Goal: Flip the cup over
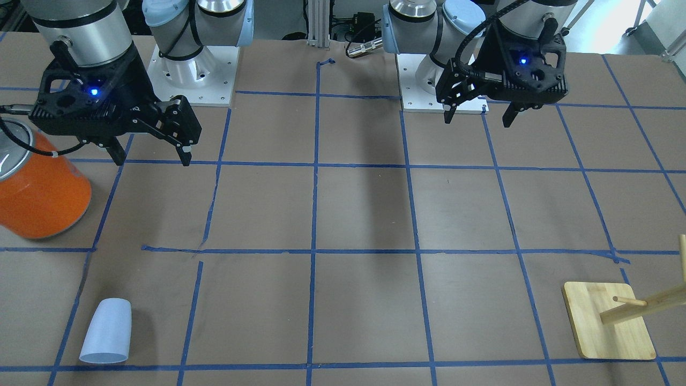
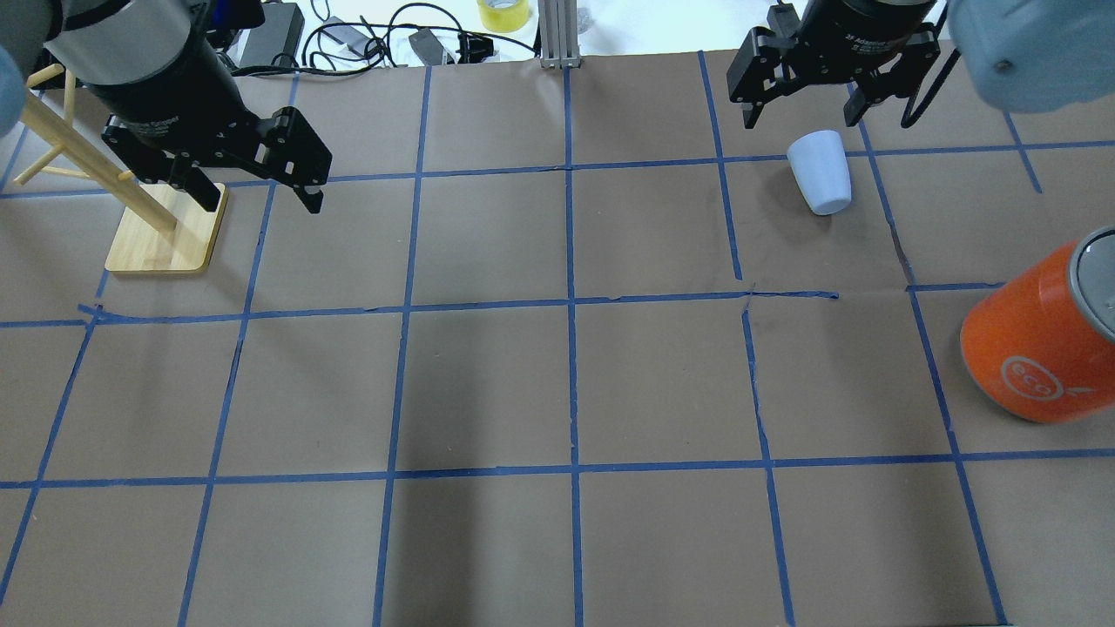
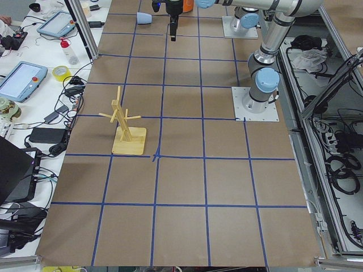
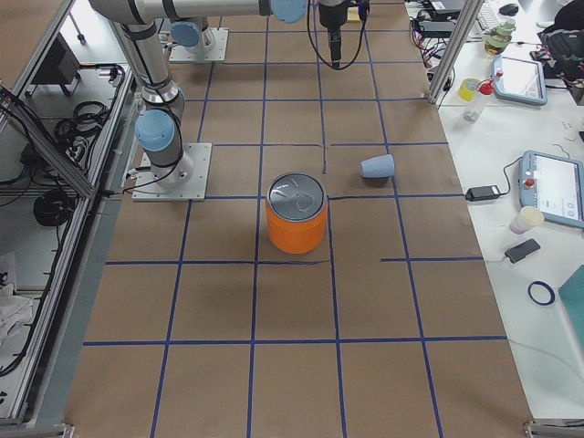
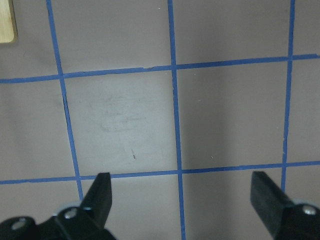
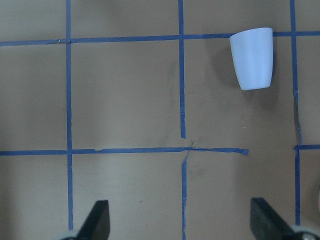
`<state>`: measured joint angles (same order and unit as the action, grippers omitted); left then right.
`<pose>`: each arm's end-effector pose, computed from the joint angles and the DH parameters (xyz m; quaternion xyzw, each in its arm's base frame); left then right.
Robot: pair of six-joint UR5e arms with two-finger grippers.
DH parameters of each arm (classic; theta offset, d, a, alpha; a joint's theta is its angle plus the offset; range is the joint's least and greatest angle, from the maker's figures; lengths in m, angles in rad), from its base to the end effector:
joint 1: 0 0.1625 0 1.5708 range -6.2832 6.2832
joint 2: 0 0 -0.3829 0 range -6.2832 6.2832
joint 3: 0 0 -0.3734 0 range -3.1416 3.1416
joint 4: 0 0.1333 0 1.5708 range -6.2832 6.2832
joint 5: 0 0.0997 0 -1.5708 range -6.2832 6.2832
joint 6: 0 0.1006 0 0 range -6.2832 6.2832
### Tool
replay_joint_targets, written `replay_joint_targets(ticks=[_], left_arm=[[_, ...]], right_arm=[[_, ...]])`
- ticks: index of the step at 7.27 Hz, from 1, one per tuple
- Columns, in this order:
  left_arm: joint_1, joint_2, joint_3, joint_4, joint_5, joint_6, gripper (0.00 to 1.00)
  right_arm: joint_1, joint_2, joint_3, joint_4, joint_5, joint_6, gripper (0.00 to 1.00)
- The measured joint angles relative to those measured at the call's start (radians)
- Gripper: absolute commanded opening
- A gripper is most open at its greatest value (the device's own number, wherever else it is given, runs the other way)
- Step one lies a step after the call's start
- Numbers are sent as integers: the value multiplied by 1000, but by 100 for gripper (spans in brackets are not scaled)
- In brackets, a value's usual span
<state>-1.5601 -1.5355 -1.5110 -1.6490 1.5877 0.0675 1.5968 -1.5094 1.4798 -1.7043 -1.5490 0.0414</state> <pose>-0.1267 -0.4610 0.4817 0.0283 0.9995 -0.0081 0.0088 0.1487 -0.5077 0.4727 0.0068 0.9966 -0.0810 0.0136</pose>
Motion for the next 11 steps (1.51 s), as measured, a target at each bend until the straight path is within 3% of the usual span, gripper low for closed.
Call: replay_joint_targets(ticks=[9, 11], left_arm=[[0, 0, -1, 0, 0, 0, 100], [0, 0, -2, 0, 0, -1, 100]], right_arm=[[-7, 8, -4, -2, -5, -14, 100], [-11, 41, -40, -5, -6, -16, 100]])
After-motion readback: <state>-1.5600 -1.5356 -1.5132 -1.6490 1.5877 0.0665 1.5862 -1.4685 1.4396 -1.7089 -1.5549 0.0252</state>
